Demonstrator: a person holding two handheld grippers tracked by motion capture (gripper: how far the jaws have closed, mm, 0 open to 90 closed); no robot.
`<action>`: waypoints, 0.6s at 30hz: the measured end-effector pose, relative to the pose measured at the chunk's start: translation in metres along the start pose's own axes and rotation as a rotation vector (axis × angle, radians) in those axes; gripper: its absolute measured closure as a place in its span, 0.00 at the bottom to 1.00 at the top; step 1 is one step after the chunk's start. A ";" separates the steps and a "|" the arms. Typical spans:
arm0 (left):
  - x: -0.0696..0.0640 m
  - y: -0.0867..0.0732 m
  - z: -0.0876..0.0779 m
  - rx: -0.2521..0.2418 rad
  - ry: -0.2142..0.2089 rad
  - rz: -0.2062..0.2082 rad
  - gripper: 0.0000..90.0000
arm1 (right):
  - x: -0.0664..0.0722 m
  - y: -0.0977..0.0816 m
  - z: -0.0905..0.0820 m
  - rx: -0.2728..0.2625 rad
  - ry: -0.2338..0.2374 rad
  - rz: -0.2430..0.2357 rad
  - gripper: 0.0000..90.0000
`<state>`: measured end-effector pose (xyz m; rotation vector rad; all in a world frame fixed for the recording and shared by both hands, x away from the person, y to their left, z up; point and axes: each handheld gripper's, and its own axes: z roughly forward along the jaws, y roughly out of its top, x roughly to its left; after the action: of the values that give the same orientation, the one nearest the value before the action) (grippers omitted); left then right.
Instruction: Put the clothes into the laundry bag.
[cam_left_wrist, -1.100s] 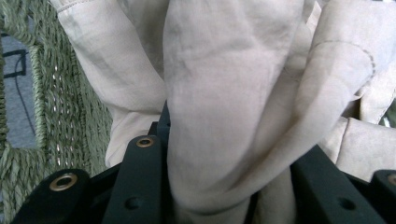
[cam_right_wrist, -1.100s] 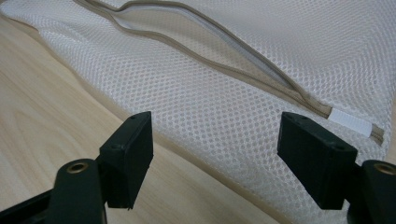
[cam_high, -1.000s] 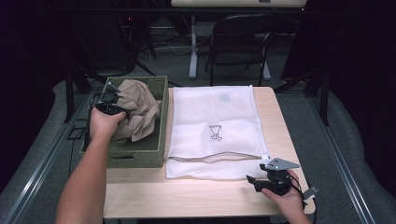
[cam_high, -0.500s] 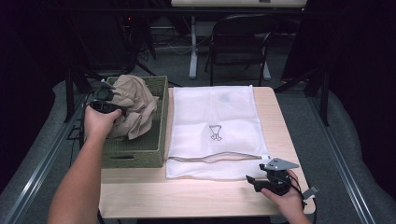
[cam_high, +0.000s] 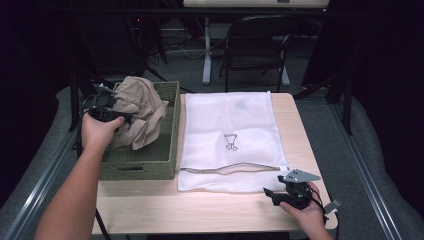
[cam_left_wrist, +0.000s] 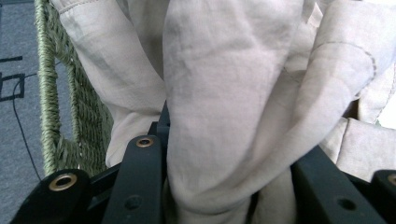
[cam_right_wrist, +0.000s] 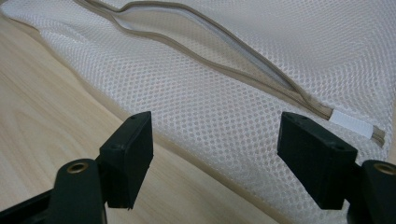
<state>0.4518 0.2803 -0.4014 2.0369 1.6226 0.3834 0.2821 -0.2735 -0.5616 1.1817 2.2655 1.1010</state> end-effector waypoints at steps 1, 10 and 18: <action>0.000 0.000 -0.001 0.000 -0.005 -0.003 0.71 | 0.000 0.000 0.000 -0.001 -0.001 0.003 0.29; -0.001 0.000 -0.013 0.012 -0.053 0.016 0.71 | 0.001 0.000 0.001 -0.001 -0.001 0.002 0.29; -0.011 0.001 -0.022 0.029 -0.092 0.047 0.71 | 0.001 0.000 0.001 -0.001 -0.002 0.002 0.29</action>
<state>0.4383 0.2739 -0.3818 2.0855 1.5368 0.2803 0.2818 -0.2725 -0.5622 1.1840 2.2632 1.1011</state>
